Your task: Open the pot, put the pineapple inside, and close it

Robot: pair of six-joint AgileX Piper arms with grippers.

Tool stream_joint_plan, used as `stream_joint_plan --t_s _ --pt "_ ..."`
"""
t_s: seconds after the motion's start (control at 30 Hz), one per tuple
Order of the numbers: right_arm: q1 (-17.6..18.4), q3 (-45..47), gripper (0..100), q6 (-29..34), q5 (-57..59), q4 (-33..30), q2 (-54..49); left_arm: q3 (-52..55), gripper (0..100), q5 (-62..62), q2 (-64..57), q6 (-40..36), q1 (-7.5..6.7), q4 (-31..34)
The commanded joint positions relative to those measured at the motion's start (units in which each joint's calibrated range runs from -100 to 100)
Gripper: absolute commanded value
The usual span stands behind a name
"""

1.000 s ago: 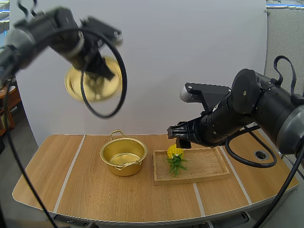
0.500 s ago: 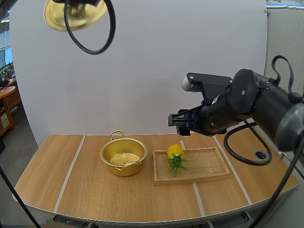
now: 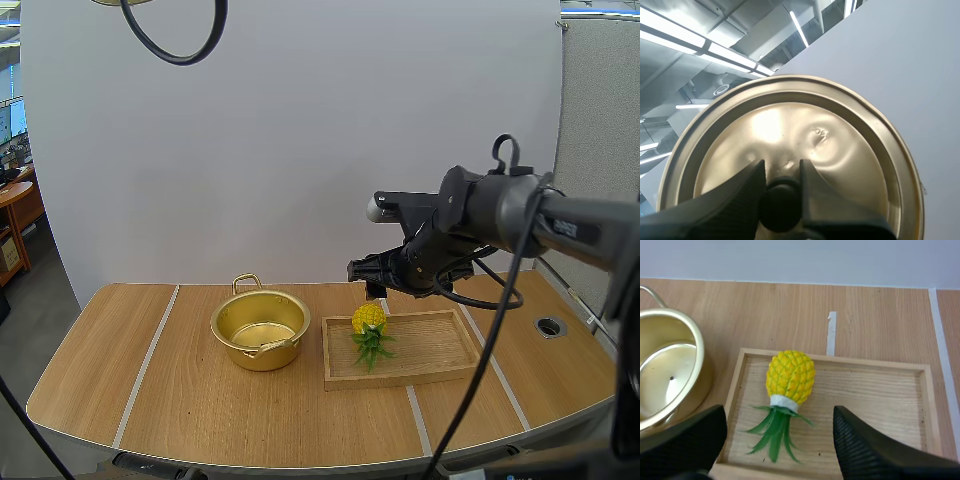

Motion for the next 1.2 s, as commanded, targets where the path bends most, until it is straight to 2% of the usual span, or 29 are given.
stream_joint_plan --t_s 0.0,0.17,0.43,0.53,0.97,1.17 --pt "-0.2 -0.4 100 -3.0 -6.7 0.4 3.6 -0.5 0 -2.4 -0.4 -0.6 0.13 0.8" --pt "-0.2 -1.7 100 -4.1 -9.8 0.4 7.7 -0.5 0 -2.4 -0.4 -0.6 0.13 0.8" --pt "-0.2 -10.7 100 -4.1 1.0 0.4 14.6 -0.5 0 -2.4 -0.4 -0.6 0.13 0.8" --pt "-0.2 -12.5 100 -4.1 1.6 0.4 15.4 -0.5 0 -2.4 -0.4 -0.6 0.13 0.8" --pt "-0.2 -17.6 100 -3.8 6.0 2.5 27.1 -0.5 0 -2.4 -0.4 -0.6 0.13 0.8" --pt "-0.2 -18.2 100 -3.8 6.3 3.4 28.3 -0.5 0 -2.4 -0.4 -0.6 0.13 0.8"
